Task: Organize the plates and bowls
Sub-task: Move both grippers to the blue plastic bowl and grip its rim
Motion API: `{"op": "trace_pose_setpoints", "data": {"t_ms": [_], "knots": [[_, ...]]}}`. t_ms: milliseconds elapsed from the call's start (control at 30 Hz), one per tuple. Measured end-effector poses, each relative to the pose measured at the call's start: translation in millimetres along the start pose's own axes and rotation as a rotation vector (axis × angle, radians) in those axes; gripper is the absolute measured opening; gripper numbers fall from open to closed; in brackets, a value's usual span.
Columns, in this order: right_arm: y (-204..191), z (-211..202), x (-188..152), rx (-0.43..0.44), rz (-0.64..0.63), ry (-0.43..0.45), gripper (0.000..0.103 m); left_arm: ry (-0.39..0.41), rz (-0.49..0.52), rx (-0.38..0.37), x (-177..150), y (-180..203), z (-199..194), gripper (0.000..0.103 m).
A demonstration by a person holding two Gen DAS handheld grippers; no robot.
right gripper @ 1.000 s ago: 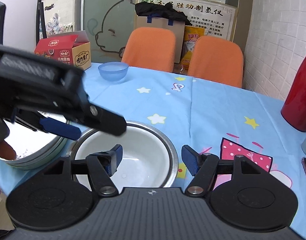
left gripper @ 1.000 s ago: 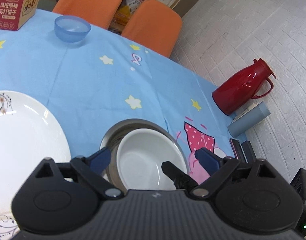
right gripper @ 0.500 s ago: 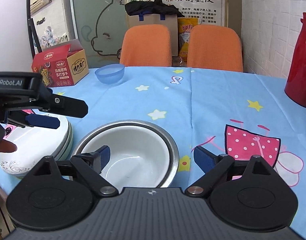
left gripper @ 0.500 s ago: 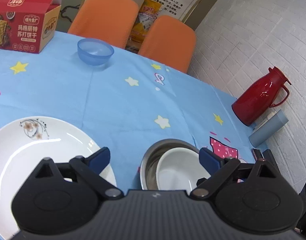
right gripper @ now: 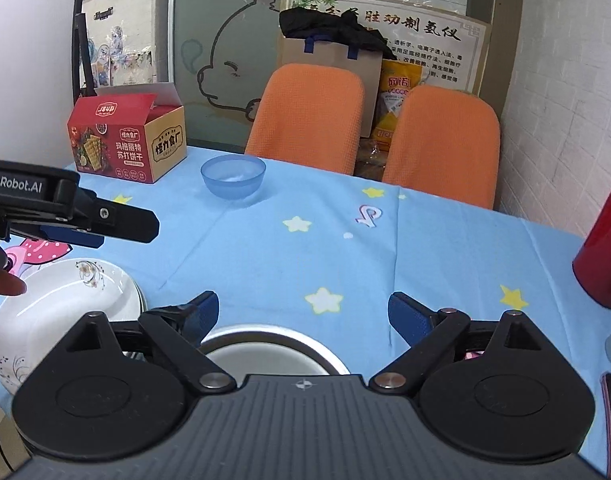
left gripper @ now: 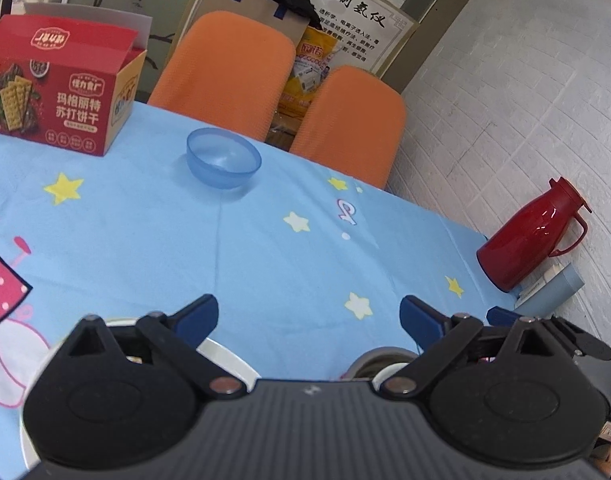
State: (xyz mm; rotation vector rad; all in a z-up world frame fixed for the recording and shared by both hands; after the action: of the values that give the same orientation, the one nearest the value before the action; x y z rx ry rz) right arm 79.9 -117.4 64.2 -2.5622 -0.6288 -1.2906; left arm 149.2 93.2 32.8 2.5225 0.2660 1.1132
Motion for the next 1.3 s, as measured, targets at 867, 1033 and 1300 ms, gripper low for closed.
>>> {"op": "trace_pose_setpoints", "data": {"t_ms": [867, 1033, 1300], "knots": [[19, 240, 109, 0.102, 0.022, -0.125, 0.103, -0.065, -0.218, 0.216, 135, -96, 184, 0.096], [17, 263, 107, 0.134, 0.027, -0.145, 0.103, -0.08, -0.178, 0.251, 133, -93, 201, 0.095], [6, 276, 101, 0.198, 0.039, -0.171, 0.09, -0.08, -0.059, 0.323, 131, -86, 209, 0.073]]}}
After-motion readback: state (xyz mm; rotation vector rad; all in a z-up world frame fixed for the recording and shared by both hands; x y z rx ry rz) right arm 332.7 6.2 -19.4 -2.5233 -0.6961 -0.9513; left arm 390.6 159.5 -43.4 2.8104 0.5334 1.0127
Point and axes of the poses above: each gripper's, at about its wrist camera, not at the fingertips, and z roughly the way its jaws point, y to its right, x to its top, the point moved 1 cm from there along z, roughly the way its jaws point, and after that the axes turned 6 degrees about x, right-handed, at the moved point
